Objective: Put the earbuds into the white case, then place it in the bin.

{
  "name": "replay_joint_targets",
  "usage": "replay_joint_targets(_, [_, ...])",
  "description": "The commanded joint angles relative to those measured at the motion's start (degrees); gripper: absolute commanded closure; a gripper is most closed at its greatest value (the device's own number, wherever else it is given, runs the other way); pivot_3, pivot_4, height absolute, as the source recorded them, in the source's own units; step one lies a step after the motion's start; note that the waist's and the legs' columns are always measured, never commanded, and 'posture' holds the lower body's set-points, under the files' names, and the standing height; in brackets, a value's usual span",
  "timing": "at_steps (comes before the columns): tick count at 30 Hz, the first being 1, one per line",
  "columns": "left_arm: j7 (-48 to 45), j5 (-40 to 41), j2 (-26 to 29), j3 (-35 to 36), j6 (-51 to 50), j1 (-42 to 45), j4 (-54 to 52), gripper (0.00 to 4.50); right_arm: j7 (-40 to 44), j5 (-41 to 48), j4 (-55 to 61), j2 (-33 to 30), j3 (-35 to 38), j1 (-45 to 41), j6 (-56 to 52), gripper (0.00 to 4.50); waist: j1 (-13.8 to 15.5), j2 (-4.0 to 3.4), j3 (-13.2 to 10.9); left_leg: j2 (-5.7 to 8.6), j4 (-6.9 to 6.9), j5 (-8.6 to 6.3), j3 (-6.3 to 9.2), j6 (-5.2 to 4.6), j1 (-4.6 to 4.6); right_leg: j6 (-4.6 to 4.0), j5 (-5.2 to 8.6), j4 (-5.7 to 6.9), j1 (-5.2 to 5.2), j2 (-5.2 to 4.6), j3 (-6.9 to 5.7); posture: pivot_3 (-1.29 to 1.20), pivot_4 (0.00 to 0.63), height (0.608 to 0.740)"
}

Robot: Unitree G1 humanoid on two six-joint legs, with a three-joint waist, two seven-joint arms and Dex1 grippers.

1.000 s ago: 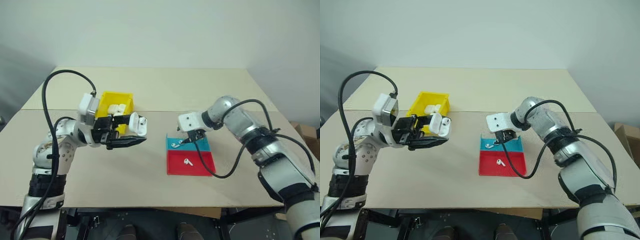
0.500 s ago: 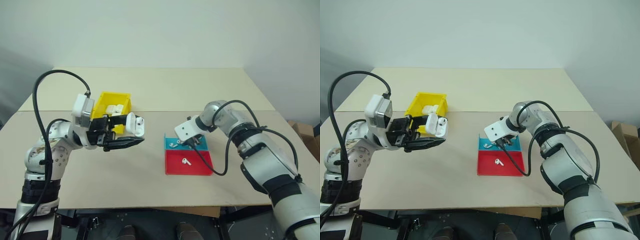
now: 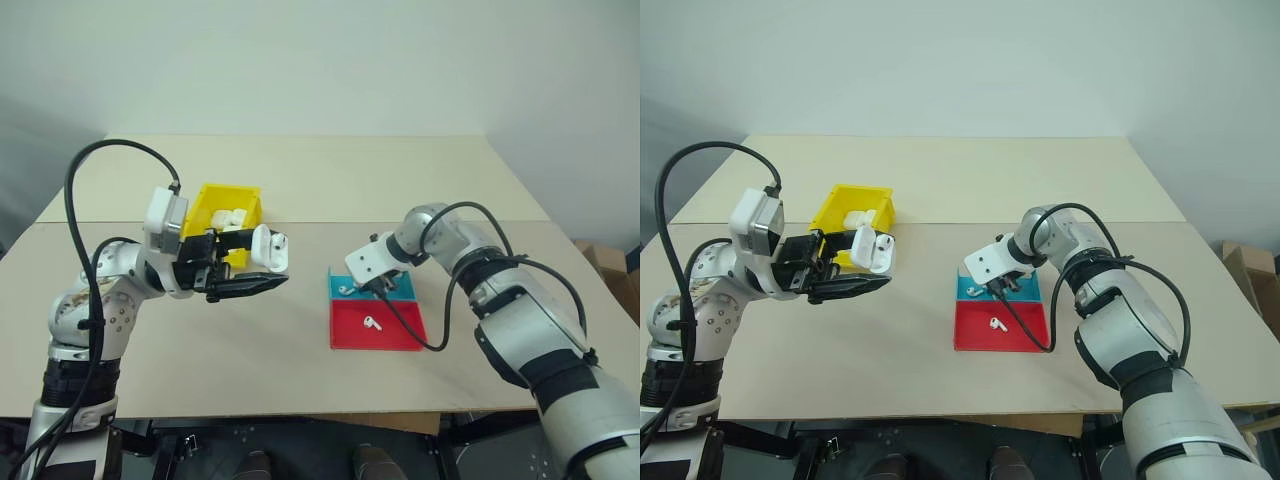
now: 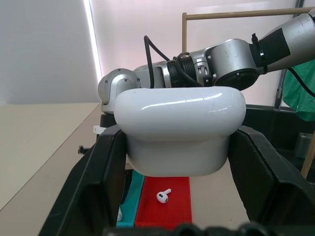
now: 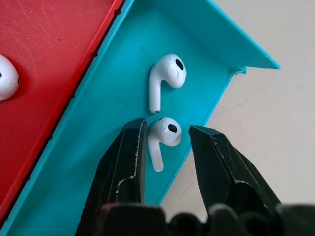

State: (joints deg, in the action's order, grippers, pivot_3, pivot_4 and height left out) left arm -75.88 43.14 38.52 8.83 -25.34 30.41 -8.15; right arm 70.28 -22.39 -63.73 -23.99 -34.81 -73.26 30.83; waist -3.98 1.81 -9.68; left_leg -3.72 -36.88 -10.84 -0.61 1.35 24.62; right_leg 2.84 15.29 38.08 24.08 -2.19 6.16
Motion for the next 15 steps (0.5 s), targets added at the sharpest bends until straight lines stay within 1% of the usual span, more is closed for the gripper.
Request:
replay_joint_targets(1, [0.14,1.37,0.75,1.58,0.25,-0.29,-1.61,1.71,0.31,-0.65,0.11,-0.07,1.14,-0.04,0.82,2.72,0.0,0.0,0.0,0.0,0.0,0.0,0.0,0.0,0.0,0.0,0.0,0.0,0.0,0.0,0.0,0.0,0.15,0.74])
replay_joint_targets(14, [0.26,1.6,1.06,1.84,0.2,-0.46,-1.9,1.71,-0.02,-1.52,-0.13,0.26,1.44,0.13,0.43,2.72,-0.04,0.0,0.0,0.0,0.0,0.01,0.0,0.03,-0.09,-0.01,0.0,0.01,-0.07,0.0,0.0,0.0,0.15,0.74])
replay_joint_targets(15, [0.23,1.6,1.08,1.86,0.22,-0.44,-1.89,1.71,0.27,-1.49,-0.13,0.28,1.42,0.14,0.49,2.91,-0.03,0.0,0.0,0.0,0.0,0.01,0.0,0.02,-0.09,-0.01,0.0,0.01,-0.07,0.0,0.0,0.0,0.15,0.74])
